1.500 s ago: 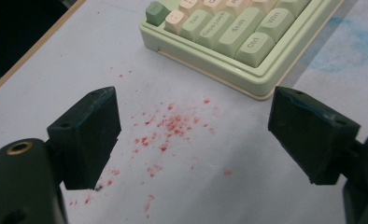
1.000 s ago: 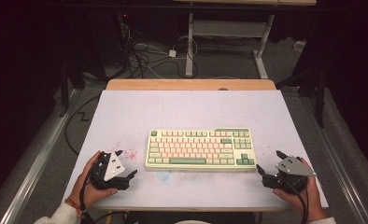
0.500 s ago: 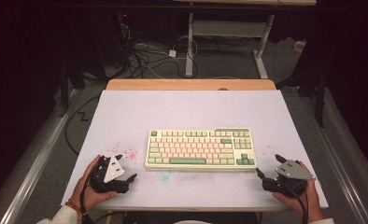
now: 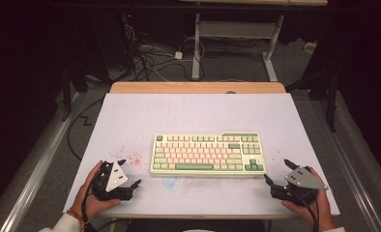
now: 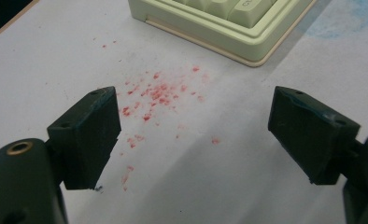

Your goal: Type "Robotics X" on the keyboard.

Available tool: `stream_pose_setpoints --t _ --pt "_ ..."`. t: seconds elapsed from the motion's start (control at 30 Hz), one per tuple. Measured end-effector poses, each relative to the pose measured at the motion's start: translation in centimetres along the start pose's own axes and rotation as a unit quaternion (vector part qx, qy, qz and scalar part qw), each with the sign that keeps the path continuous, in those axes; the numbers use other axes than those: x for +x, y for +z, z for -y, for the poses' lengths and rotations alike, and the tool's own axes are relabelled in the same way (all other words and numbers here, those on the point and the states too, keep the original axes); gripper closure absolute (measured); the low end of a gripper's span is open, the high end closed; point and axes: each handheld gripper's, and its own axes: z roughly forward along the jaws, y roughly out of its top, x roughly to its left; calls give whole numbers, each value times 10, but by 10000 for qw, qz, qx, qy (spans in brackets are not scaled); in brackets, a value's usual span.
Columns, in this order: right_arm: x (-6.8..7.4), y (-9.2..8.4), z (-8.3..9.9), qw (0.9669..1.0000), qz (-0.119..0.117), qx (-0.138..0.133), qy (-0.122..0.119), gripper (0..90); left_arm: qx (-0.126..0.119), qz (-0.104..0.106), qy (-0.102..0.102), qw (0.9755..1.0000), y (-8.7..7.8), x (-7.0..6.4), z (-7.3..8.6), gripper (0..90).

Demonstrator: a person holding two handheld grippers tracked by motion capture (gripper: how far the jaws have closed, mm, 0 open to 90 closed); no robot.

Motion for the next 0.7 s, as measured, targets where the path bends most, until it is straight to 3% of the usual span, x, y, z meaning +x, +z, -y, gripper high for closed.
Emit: stream_pose_setpoints --t 0.7 --pt "-1 0 0 10000 -41 -51 -60 193 -3 -59 79 10000 5 -1 -6 164"
